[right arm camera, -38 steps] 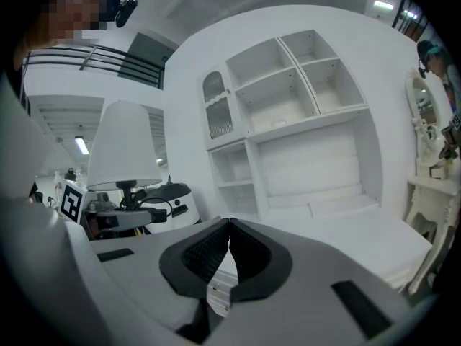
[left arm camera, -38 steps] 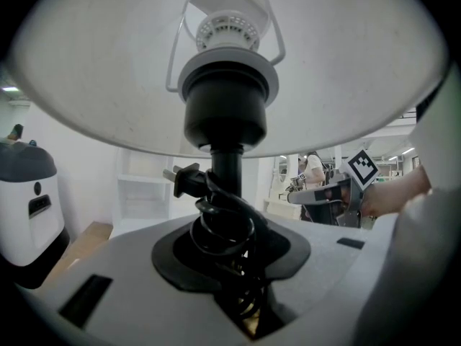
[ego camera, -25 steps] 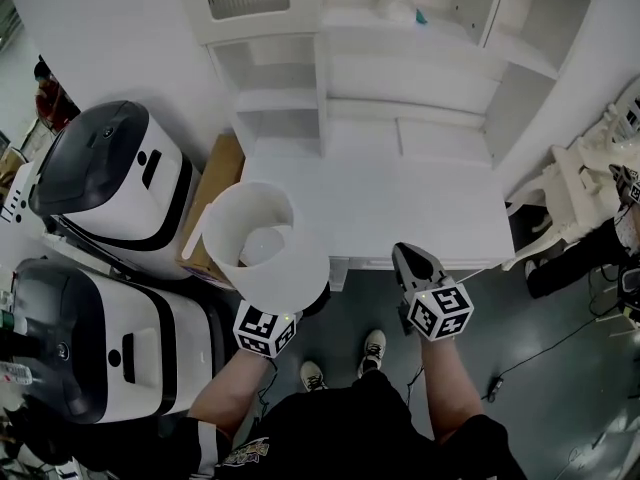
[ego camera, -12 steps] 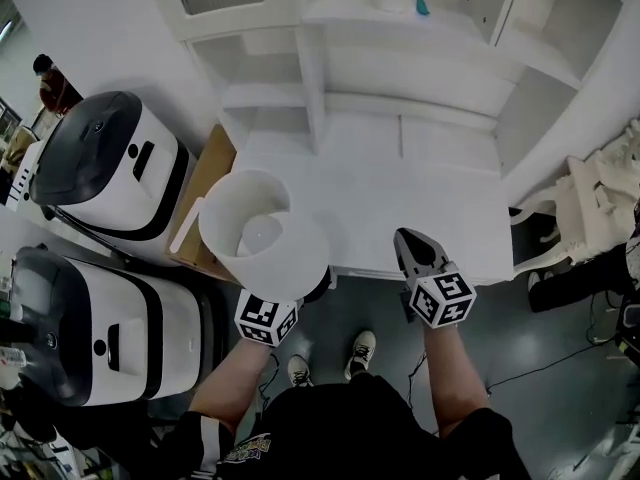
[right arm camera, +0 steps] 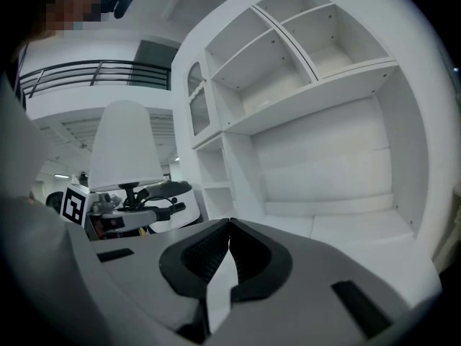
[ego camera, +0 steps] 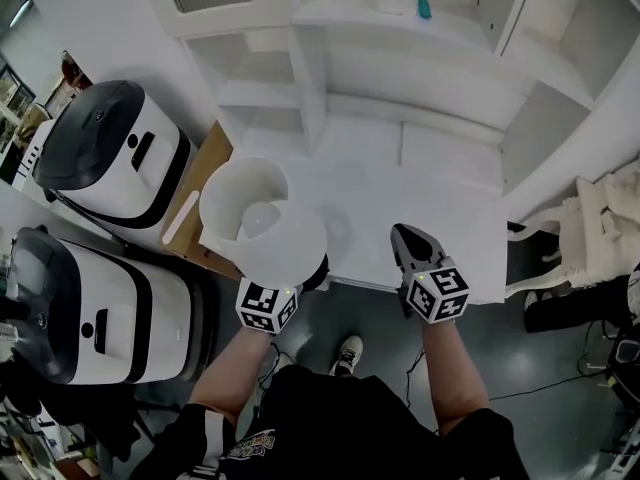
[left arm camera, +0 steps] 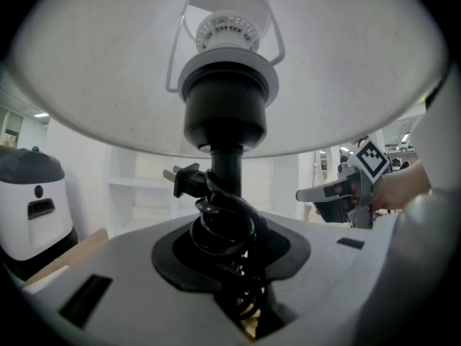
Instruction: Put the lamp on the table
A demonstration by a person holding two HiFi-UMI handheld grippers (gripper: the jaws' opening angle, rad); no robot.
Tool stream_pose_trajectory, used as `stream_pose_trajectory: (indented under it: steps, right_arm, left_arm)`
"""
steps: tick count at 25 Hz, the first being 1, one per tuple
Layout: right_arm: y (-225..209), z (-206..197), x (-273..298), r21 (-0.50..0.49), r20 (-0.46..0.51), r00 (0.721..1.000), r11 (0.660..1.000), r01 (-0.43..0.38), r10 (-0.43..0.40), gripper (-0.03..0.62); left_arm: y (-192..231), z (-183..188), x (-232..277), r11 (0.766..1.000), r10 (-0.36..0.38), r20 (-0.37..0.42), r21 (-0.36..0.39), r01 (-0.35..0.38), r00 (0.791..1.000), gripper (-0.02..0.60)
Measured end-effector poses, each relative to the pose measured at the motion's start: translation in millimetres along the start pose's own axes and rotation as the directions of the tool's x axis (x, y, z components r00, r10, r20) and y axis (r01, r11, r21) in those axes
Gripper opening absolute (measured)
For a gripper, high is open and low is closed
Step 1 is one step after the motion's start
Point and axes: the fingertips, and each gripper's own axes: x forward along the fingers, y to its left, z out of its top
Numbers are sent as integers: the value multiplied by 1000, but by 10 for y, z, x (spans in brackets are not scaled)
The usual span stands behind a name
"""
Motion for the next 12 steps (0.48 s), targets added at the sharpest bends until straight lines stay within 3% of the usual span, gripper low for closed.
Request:
stream_pose_trajectory:
  steps: [6,12]
  right_arm:
    - [-219,70,33,-1,1,1000,1000,-2,2,25]
    - [-396,80,150,20,4,1000,999,31,-31,25]
  left_arm:
    - [-63,7,230,1000,15,-8,7,-15,1000,132]
    - [-30,-14,485,1000,-15,-17,21,15,1000,132]
